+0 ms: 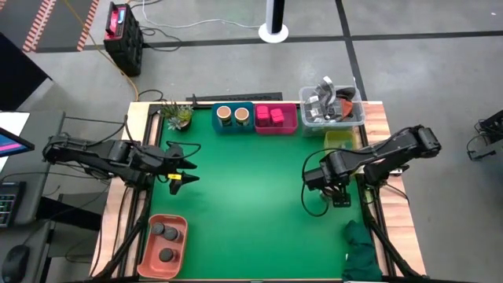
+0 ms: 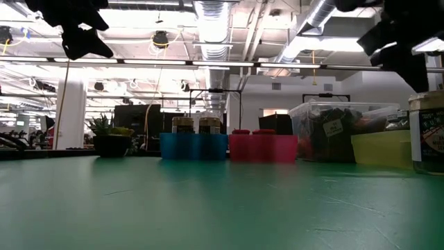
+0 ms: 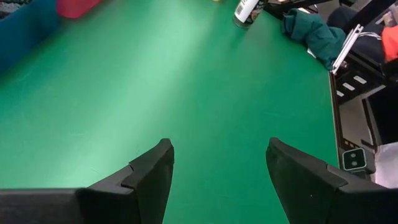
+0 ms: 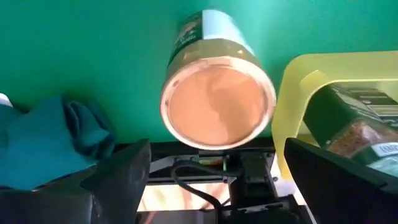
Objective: Sort spices by type
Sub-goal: Put the brown spice bottle into the blue bin
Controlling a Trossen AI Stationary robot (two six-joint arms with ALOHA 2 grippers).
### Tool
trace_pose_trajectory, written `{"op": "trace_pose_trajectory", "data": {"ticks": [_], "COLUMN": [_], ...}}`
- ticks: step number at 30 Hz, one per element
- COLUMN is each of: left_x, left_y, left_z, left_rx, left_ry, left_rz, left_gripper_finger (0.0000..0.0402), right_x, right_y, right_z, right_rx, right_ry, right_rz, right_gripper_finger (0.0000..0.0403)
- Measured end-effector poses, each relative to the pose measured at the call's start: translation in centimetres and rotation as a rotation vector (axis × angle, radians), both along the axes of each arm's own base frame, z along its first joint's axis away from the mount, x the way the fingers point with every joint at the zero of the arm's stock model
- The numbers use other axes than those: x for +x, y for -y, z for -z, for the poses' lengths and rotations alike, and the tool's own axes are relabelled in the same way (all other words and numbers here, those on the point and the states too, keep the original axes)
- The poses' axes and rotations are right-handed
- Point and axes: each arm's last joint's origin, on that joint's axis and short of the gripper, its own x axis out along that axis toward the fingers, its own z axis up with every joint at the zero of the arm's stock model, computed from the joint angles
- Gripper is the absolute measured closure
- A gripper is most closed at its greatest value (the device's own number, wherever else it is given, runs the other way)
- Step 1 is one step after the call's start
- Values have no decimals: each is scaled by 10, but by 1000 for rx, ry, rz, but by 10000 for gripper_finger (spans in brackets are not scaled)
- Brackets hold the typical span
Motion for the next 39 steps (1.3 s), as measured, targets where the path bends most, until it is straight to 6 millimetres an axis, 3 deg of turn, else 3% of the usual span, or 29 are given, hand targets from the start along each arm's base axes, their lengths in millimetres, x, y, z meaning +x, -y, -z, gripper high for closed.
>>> {"op": "trace_pose_trajectory", "data": {"ticks": [10, 23, 30, 36, 39], "left_x": [0, 0, 0, 0, 0], "left_y": [0, 0, 0, 0, 0], "left_z": [0, 0, 0, 0, 0], "left_rx": [-8, -22, -30, -32, -38], "left_ry": [0, 1, 1, 2, 3], "left_rz": [1, -8, -14, -16, -19], "left_gripper_finger": [159, 159, 159, 159, 159], "right_x": [-2, 6, -1, 6, 8], "right_y": [0, 0, 1, 0, -1], "right_z": [30, 43, 56, 58, 58], "right_rx": [10, 30, 22, 38, 44], "right_ry": [16, 125, 88, 157, 188], "right_rz": [-8, -15, -2, 1, 2], "right_gripper_finger": [3, 6, 39, 96, 99]}}
